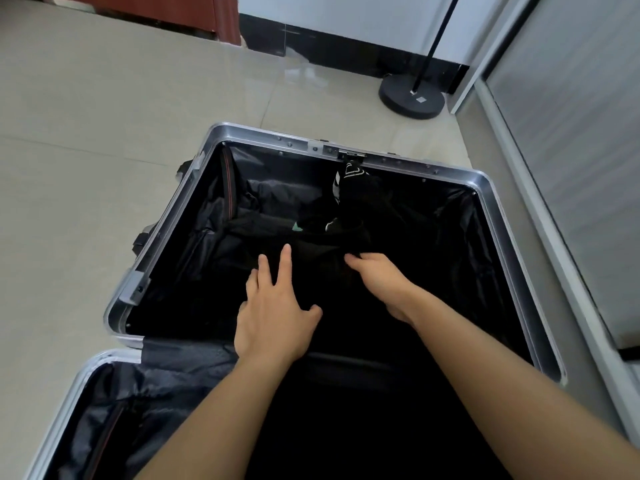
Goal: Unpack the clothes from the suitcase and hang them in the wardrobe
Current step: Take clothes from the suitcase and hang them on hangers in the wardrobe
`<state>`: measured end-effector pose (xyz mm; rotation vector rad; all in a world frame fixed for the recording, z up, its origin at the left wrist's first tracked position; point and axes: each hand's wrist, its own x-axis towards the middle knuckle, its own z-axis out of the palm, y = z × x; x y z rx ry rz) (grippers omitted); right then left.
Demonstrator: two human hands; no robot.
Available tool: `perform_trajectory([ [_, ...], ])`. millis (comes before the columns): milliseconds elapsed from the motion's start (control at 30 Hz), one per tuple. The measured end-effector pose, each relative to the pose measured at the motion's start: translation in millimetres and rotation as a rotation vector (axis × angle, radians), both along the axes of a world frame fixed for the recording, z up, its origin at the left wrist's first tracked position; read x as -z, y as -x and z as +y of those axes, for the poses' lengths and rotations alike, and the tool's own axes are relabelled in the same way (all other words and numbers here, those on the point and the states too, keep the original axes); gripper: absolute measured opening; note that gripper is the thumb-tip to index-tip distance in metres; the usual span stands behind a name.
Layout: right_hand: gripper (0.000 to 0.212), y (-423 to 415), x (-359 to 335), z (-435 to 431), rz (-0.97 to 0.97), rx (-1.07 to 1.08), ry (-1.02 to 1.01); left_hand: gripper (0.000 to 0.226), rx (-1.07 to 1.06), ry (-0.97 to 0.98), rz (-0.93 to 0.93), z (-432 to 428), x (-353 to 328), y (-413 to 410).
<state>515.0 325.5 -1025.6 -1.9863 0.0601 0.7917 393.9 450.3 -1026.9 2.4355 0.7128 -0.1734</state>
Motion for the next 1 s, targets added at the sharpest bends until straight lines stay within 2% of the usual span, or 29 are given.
perform_trajectory([
  [33, 0.028, 4.9, -5.5, -6.9, 0.183, 0.018, -0.080, 0.094, 0.014, 0.000, 0.019, 0.5, 0.0, 0.1],
  [100, 0.029, 15.4, -17.9, -17.5, 0.454, -0.082, -0.112, 0.078, 0.042, -0.003, 0.039, 0.4, -2.5, 0.3],
  [167, 0.028, 20.6, -24.1, -23.6, 0.541, -0.159, -0.082, 0.042, 0.059, 0.021, 0.048, 0.3, -8.4, 0.4],
  [200, 0.027, 21.3, -27.7, -25.2, 0.500, -0.133, -0.068, 0.027, 0.059, 0.067, 0.054, 0.3, -13.9, 1.3],
  [267, 0.029, 14.9, -23.6, -30.6, 0.229, -0.014, -0.005, 0.018, 0.092, 0.188, 0.043, 2.2, -22.8, 5.2],
  [300, 0.037, 8.9, -19.3, -34.7, 0.038, 0.057, 0.068, 0.014, 0.127, 0.238, 0.032, 3.2, -24.4, 6.9],
  [367, 0.072, -0.4, -15.5, -40.5, -0.293, 0.106, 0.284, 0.009, 0.203, 0.259, 0.030, 4.1, -25.4, 11.4],
  [400, 0.087, -3.0, -12.0, -42.2, -0.363, 0.007, 0.396, 0.010, 0.232, 0.243, 0.024, 3.9, -24.7, 13.6],
  [433, 0.094, -2.1, -6.5, -42.3, -0.375, -0.130, 0.496, 0.017, 0.253, 0.223, 0.009, 3.3, -25.8, 15.2],
  [467, 0.090, 1.3, 0.8, -41.3, -0.335, -0.265, 0.572, 0.030, 0.271, 0.210, -0.011, 3.4, -24.3, 15.9],
  [533, 0.062, 11.2, 18.9, -39.4, -0.241, -0.404, 0.608, 0.057, 0.292, 0.190, -0.046, 4.4, -21.3, 15.8],
  [600, 0.033, 23.9, 24.7, -40.8, -0.276, -0.343, 0.527, 0.065, 0.283, 0.167, -0.077, 4.3, -19.0, 15.8],
  [700, 0.014, 35.0, -10.4, -49.2, -0.218, 0.054, 0.228, 0.044, 0.261, 0.126, -0.137, 6.0, -20.7, 24.7],
  [767, 0.016, 33.5, -46.5, -59.6, -0.119, 0.376, -0.038, 0.050, 0.235, 0.039, -0.282, 5.7, -28.7, 36.8],
  [833, 0.019, 29.5, -92.8, -72.7, -0.027, 0.572, -0.263, 0.055, 0.115, 0.025, -0.391, 6.2, -53.4, 47.2],
  [900, 0.025, 29.8, -147.1, -82.4, 0.006, 0.647, -0.410, 0.053, 0.063, 0.056, -0.424, 6.0, -94.8, 59.1],
  [1000, 0.040, 38.5, -245.9, -85.5, 0.011, 0.663, -0.512, 0.053, 0.073, 0.132, -0.410, 4.9, -178.8, 74.2],
])
